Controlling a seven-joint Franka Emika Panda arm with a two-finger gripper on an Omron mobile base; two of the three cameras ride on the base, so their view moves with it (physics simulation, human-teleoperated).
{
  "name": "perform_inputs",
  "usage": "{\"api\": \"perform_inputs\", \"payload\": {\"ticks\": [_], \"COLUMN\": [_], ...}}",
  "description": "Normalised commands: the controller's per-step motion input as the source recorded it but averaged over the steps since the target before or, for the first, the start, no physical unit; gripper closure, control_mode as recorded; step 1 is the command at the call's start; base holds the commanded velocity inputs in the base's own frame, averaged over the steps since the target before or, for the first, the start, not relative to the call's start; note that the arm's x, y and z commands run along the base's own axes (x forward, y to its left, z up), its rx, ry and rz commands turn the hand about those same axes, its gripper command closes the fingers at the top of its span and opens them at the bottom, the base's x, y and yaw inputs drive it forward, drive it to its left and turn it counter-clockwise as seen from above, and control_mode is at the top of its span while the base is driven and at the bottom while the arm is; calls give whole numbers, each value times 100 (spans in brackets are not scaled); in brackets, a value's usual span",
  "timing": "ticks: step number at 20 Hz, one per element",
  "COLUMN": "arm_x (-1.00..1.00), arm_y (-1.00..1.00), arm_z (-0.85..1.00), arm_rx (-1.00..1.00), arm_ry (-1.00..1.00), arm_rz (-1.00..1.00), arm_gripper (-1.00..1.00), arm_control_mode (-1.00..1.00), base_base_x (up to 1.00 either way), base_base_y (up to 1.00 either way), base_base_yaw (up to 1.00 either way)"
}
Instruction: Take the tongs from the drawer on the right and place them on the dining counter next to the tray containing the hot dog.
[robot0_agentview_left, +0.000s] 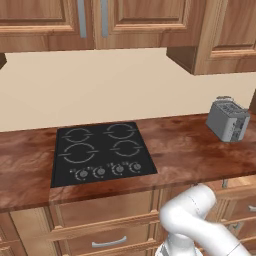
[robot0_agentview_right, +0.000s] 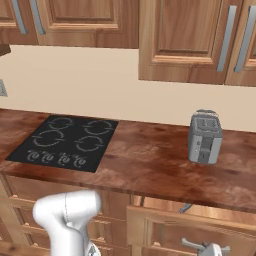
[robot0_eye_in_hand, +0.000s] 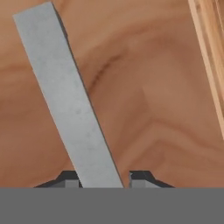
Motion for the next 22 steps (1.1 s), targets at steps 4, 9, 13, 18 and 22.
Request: {"api": "perform_inputs", "payload": {"ticks": [4, 9, 13, 18, 22], "arm_x": [-100, -100, -100, -100, -100], "arm_y": [-42, -34, -28, -38, -50], "arm_z": [-36, -39, -46, -49, -47], "arm_rx": [-5, -10, -15, -15, -12], "arm_ry": [0, 0, 0, 0, 0], "arm_rz": [0, 0, 0, 0, 0], "arm_gripper": [100, 100, 100, 100, 100], "arm_control_mode": [-100, -100, -100, -100, -100], "base_base_x": [0, 0, 0, 0, 0], "base_base_y": [0, 0, 0, 0, 0], "base_base_yaw": [0, 0, 0, 0, 0]}}
